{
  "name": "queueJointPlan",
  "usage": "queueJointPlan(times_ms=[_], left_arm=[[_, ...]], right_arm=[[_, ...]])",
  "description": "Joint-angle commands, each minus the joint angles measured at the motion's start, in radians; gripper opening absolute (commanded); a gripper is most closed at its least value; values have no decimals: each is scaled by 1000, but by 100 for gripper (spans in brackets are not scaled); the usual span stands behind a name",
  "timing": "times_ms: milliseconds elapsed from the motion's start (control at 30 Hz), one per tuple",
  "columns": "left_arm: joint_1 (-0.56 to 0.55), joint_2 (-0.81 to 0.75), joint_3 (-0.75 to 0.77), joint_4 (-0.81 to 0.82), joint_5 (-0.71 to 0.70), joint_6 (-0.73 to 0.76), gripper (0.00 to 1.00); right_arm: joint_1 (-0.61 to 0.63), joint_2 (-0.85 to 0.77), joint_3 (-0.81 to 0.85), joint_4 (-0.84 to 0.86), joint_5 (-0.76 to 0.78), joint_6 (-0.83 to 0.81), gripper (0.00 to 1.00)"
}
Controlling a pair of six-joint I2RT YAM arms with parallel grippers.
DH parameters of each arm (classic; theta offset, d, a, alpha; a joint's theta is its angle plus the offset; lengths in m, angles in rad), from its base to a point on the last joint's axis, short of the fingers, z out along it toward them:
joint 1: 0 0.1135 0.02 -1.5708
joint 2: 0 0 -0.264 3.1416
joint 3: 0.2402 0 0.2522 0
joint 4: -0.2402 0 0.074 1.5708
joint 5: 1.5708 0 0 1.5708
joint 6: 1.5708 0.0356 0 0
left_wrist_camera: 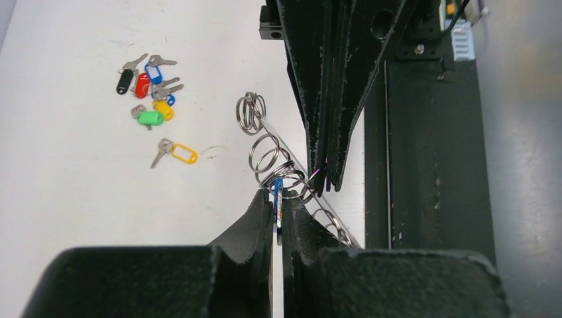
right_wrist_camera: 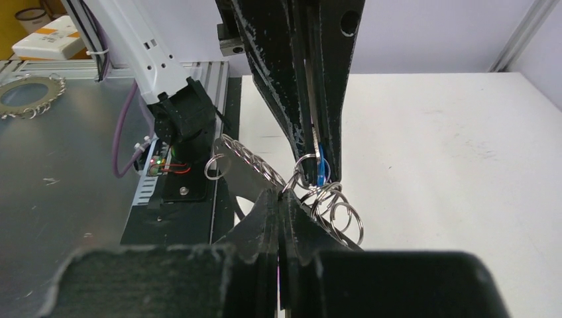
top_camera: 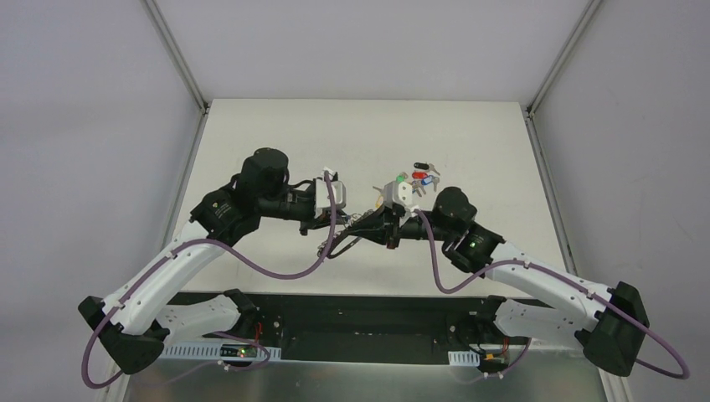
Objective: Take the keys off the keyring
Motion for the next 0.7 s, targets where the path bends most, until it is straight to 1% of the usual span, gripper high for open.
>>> queueJointPlan(times_ms=[0,200,400,667], left_arm=[[40,-8,-32,236,114,-182,0],[69,28,-16,261,168,-315,0],[77,57,-16,268,210,-387,0],[82,79,-31,342,244,-512,0]], right_arm=[[10,-42,-53,247,16,13,0],[10,-52,-80,297,29,-3,0],[10,-70,-121,392,78,-19,0],[13,-62,-167,514,110,-32,0]])
